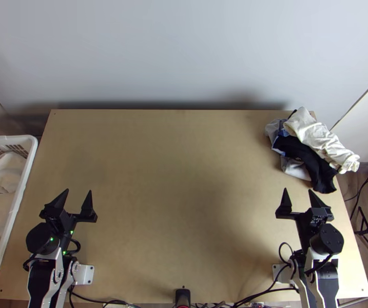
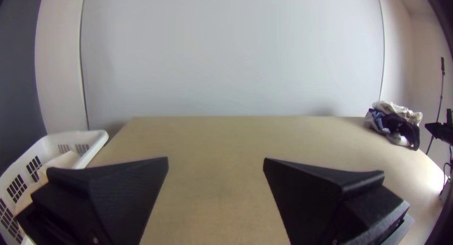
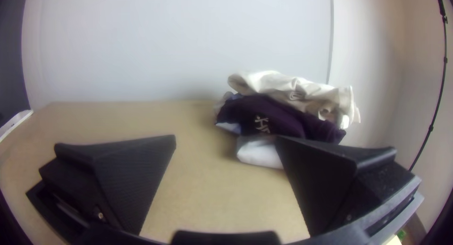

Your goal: Fold the t-shirt

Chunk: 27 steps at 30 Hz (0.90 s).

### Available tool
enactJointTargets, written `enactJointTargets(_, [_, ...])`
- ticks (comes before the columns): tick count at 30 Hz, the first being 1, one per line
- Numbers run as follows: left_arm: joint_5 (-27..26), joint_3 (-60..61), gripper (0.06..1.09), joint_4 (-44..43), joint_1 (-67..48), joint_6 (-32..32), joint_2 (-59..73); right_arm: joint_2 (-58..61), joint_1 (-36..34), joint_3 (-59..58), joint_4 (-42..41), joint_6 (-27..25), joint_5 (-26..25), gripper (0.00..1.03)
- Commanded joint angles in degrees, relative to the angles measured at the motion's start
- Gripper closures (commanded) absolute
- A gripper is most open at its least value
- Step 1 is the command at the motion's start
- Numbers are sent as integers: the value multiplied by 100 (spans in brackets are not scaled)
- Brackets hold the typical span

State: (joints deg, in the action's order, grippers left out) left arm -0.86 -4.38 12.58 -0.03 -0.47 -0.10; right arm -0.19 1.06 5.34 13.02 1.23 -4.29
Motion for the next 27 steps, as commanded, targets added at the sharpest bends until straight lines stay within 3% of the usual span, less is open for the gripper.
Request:
enactJointTargets(1, [-2, -1, 10, -1, -155, -67, 1, 1, -1, 2, -1, 0, -1, 4])
enactJointTargets(27, [7, 8, 10, -1, -76, -50, 1, 1, 35, 2, -10, 17, 8, 4])
